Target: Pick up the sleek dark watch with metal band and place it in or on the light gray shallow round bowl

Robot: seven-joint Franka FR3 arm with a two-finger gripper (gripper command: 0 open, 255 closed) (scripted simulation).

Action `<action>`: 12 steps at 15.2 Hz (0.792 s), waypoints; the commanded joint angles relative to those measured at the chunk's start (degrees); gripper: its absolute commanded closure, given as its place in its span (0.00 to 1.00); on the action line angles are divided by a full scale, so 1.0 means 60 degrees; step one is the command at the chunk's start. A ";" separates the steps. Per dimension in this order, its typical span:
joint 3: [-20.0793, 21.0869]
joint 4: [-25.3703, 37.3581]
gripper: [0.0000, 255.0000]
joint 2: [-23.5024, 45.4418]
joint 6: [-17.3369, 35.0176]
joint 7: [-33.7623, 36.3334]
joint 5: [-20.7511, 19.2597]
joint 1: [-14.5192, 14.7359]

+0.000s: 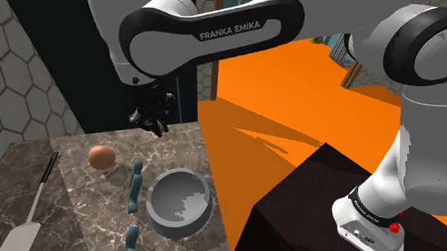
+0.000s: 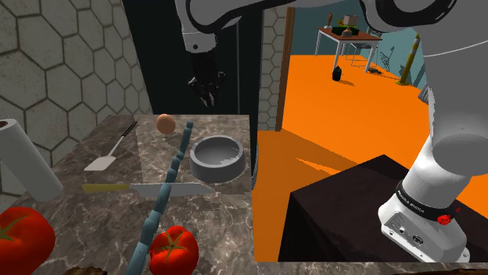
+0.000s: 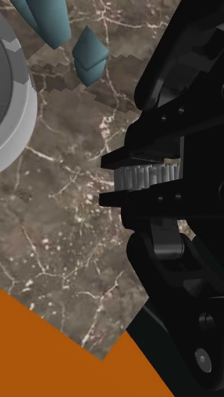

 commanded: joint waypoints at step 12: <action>0.0870 -0.3555 1.00 -0.2680 0.1047 0.1396 0.1099 0.0343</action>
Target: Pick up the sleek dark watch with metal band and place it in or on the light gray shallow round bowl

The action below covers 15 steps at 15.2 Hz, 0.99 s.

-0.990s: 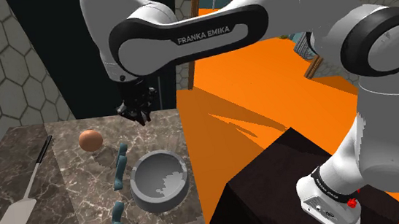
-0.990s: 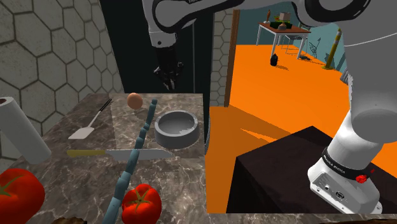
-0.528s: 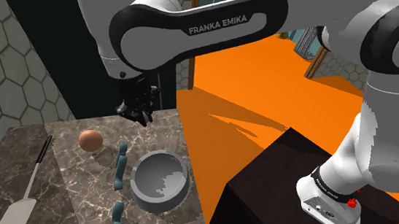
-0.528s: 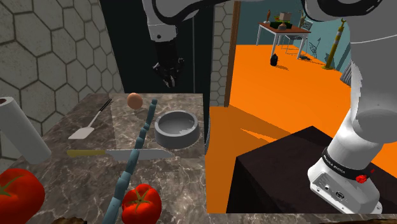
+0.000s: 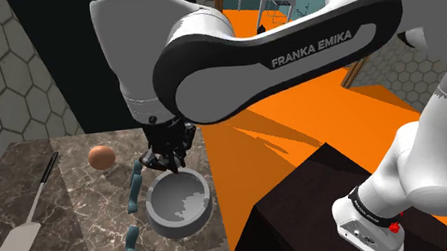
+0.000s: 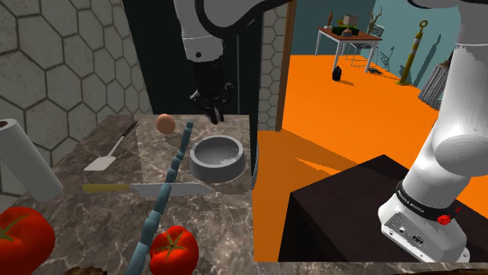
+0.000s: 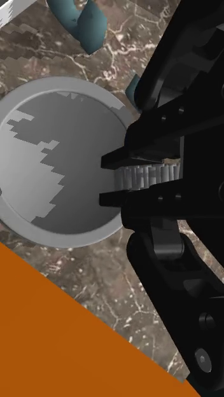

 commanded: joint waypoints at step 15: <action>0.0158 -0.1750 1.00 -0.0006 0.1728 0.0602 -0.0041 0.0255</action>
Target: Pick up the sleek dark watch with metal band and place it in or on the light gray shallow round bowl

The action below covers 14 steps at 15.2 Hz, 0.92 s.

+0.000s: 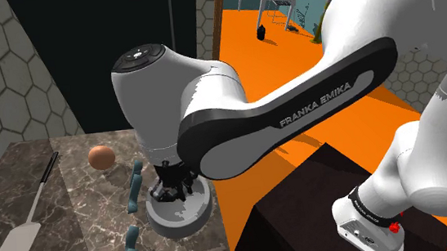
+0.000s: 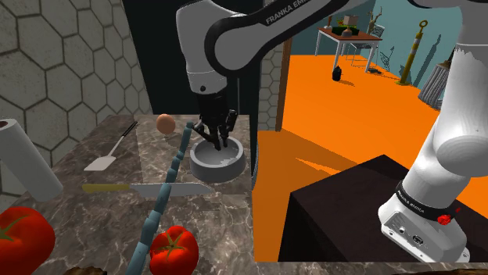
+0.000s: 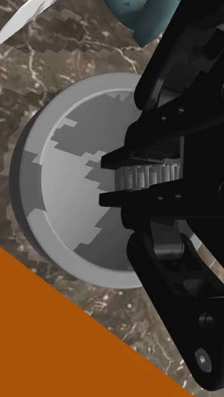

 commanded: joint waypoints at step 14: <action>-0.0021 -0.0116 0.00 0.0077 0.0187 0.0015 -0.0050 0.0001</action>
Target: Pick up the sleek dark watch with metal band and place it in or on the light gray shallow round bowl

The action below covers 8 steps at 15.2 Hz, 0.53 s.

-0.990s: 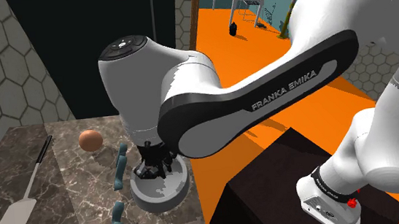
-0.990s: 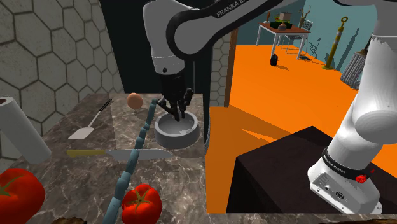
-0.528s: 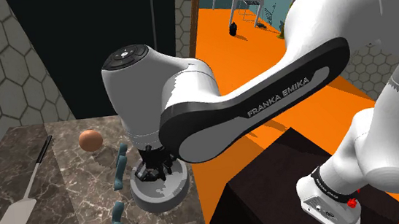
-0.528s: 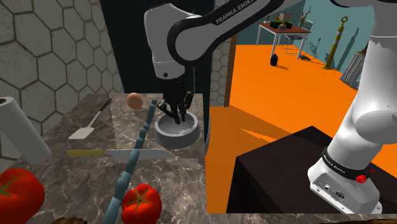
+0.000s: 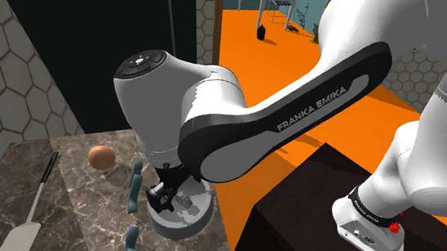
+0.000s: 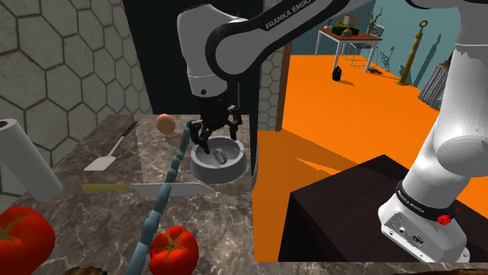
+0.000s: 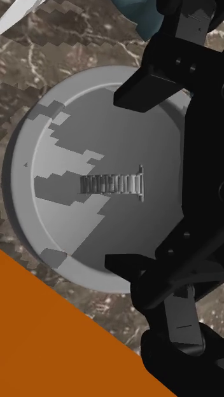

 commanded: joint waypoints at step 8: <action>0.0055 0.0933 0.00 -0.0263 -0.1153 -0.0125 0.0181 -0.0024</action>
